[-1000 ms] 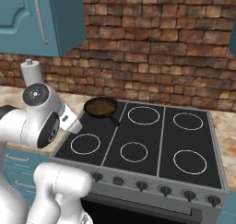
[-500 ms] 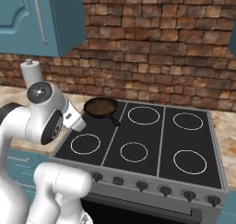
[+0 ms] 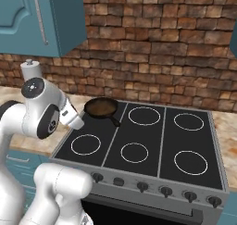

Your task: Move the pot and pan from the stove into the sink.

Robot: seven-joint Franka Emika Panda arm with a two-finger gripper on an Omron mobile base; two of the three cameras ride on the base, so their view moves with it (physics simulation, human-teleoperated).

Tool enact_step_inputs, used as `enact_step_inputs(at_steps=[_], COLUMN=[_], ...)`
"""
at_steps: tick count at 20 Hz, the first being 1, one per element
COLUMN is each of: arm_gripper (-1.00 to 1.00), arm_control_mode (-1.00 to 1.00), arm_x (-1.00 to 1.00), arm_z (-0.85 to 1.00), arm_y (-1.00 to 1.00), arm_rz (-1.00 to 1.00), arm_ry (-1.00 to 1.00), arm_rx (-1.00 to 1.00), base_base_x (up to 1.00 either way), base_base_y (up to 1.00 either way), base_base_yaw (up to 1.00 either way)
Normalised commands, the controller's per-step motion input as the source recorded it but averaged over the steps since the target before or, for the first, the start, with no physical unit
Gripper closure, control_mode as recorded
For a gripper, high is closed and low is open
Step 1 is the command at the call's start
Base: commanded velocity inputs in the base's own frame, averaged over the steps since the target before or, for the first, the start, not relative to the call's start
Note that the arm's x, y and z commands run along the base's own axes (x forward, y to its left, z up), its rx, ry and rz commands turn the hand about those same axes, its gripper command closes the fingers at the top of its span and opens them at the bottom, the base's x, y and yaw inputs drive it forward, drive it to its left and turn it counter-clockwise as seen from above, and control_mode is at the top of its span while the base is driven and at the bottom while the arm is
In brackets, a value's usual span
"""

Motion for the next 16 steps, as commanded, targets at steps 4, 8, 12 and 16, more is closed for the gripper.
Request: enact_step_inputs(at_steps=[4, 8, 12, 16], arm_gripper=[-1.00, -1.00, -1.00, -1.00], arm_control_mode=[-1.00, -1.00, -1.00, -1.00], arm_x=[0.17, 0.31, 0.35, 0.07], arm_z=[-0.13, -0.05, -0.07, -0.01], arm_y=[-0.18, -0.07, -0.09, -0.02], arm_rz=[0.12, 0.14, 0.10, 0.02], arm_ry=[0.08, 0.26, 0.17, 0.02], arm_rx=[0.00, -0.02, -0.01, 0.00], base_base_x=[0.00, 0.00, 0.00, 0.00], base_base_y=[0.00, 0.00, 0.00, 0.00], base_base_yaw=[0.00, 0.00, 0.00, 0.00])
